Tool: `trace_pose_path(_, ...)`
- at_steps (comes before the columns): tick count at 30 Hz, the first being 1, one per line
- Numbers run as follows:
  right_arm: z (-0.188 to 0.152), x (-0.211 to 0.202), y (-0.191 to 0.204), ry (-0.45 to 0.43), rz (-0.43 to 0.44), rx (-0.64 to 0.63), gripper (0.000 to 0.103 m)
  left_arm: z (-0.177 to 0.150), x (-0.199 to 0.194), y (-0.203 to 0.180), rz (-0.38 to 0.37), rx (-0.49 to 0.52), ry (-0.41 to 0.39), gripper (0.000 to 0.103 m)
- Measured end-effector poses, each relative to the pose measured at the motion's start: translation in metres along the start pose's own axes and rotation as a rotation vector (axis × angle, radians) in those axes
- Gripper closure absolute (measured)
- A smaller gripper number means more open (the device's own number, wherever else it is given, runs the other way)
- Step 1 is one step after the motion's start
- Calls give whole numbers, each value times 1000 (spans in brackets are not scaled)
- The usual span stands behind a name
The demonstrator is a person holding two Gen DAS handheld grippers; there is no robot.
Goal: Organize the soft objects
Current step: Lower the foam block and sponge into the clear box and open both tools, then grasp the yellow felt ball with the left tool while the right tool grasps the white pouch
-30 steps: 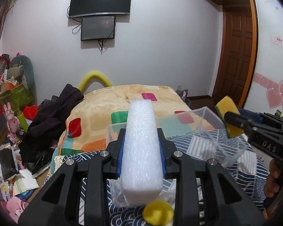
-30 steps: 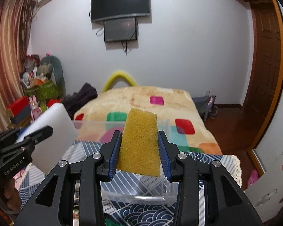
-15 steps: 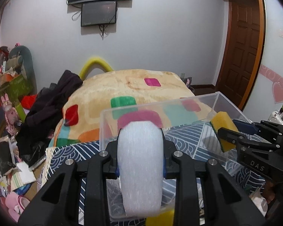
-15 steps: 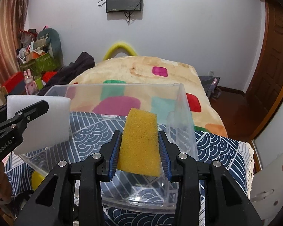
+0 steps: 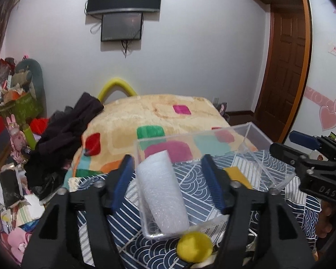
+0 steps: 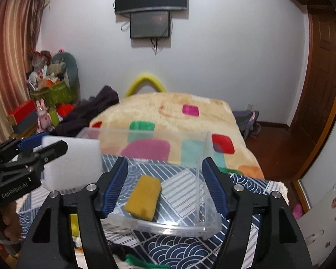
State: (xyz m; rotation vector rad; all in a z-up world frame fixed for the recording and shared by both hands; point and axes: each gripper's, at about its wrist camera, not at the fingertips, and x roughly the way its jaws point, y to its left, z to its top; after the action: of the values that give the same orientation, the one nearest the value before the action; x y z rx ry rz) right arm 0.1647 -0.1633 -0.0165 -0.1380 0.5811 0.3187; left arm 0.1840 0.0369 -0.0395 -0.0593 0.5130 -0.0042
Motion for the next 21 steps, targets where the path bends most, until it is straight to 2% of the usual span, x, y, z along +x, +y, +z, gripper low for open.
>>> trace_pose_path(2, 2, -10, 0, -28, 9, 7, 26, 1, -13, 1, 21, 16, -34, 26)
trace_pose_path(4, 3, -19, 1, -56, 12, 15, 25, 0, -23, 2, 31, 26, -54, 23)
trace_pose_path(6, 1, -31, 2, -94, -3, 9, 22, -2, -34, 3, 31, 35, -65, 15)
trace_pose_path(9, -4, -43, 2, -116, -11, 9, 21, -8, -47, 3, 37, 50, -78, 10)
trace_pose_path(14, -17, -53, 2, -114, 15, 43, 20, -25, -65, -4, 32, 99, -93, 7)
trace_pose_path(18, -30, -50, 10, -82, 32, 52, 20, -42, -67, -11, 57, 156, -73, 6)
trace_pose_path(21, -43, -43, 20, -51, 31, 42, 20, -55, -66, -13, 46, 167, -47, 6)
